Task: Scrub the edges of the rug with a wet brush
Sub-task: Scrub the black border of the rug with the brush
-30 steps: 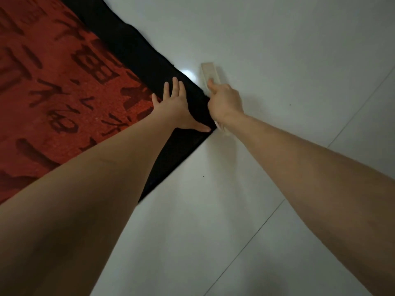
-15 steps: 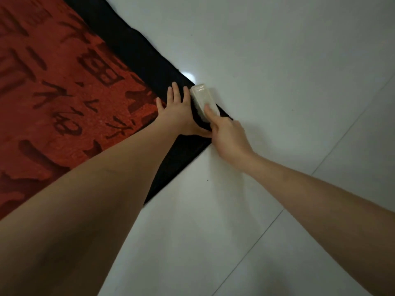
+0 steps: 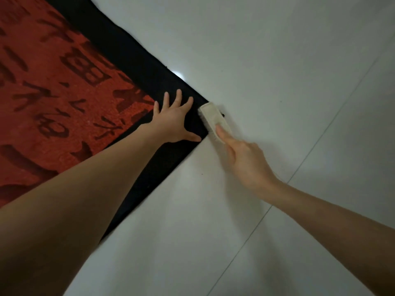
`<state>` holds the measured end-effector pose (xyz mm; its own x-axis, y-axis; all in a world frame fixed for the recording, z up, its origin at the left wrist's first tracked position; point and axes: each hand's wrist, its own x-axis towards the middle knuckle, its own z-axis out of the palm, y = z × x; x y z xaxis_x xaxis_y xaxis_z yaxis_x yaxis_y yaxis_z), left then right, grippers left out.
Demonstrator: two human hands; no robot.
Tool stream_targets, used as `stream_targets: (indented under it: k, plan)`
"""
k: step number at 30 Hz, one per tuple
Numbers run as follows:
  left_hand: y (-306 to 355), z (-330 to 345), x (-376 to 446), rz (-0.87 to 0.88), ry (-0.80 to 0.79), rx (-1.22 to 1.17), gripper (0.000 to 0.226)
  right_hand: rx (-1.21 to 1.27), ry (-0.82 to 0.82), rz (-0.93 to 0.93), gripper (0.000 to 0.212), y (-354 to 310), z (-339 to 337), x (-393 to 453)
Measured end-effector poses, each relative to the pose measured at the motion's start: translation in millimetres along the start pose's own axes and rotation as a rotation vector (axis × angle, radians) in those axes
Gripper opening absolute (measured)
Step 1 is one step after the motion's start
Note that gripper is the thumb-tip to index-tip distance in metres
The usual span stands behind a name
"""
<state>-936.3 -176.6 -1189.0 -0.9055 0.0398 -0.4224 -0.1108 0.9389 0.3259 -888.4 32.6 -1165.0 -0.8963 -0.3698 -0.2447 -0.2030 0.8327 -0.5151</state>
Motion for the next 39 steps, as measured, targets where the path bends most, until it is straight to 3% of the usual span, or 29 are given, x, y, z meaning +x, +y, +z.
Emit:
stream_targets:
  k: [3, 5, 8, 12, 17, 19, 22, 23, 27, 29, 32, 33, 36, 39]
  plan:
    - [8, -6, 4, -0.029, -0.043, -0.010, 0.108, 0.036, 0.110, 0.057, 0.062, -17, 4, 36]
    - [9, -6, 3, -0.025, -0.064, -0.002, 0.105, 0.171, 0.213, 0.226, 0.064, -35, 5, 68]
    - [4, -5, 1, -0.008, -0.088, 0.001, 0.095, 0.292, 0.296, 0.317, 0.060, -44, 10, 58]
    - [-19, -15, -2, 0.111, -0.104, -0.166, 0.053, 0.286, 0.146, 0.033, 0.058, -70, 50, -45]
    - [-49, -33, -9, 0.104, -0.157, -0.506, 0.042, 0.161, 0.115, -0.200, 0.055, -62, 53, -52]
    - [-47, -32, -7, 0.092, -0.164, -0.486, 0.044, -0.006, -0.062, -0.357, 0.058, -60, 49, -53]
    - [-43, -21, -9, 0.134, -0.196, -0.329, 0.046, -0.392, -0.501, -0.601, 0.070, -75, 55, -59]
    - [-44, -17, -9, 0.136, -0.194, -0.302, 0.047, -0.455, -0.512, -0.622, 0.071, -71, 50, -50]
    - [-43, -16, -14, 0.110, -0.214, -0.325, 0.047, -0.443, -0.300, -0.378, 0.060, -27, 6, -4]
    - [-34, -20, -21, 0.101, -0.227, -0.386, 0.052, -0.385, -0.251, -0.286, 0.054, -32, 14, -16]
    - [-21, -29, -36, 0.048, -0.223, -0.455, 0.058, -0.381, -0.407, -0.413, 0.063, -65, 39, -54]
    - [-20, -32, -39, 0.039, -0.221, -0.466, 0.058, -0.416, -0.389, -0.437, 0.064, -61, 37, -52]
    - [-21, -34, -40, 0.013, -0.190, -0.501, 0.057, -0.344, -0.163, -0.224, 0.058, -17, 3, -16]
    - [-35, -33, -35, -0.037, 0.021, -0.463, 0.050, -0.099, 0.102, -0.069, 0.047, -15, 0, -9]
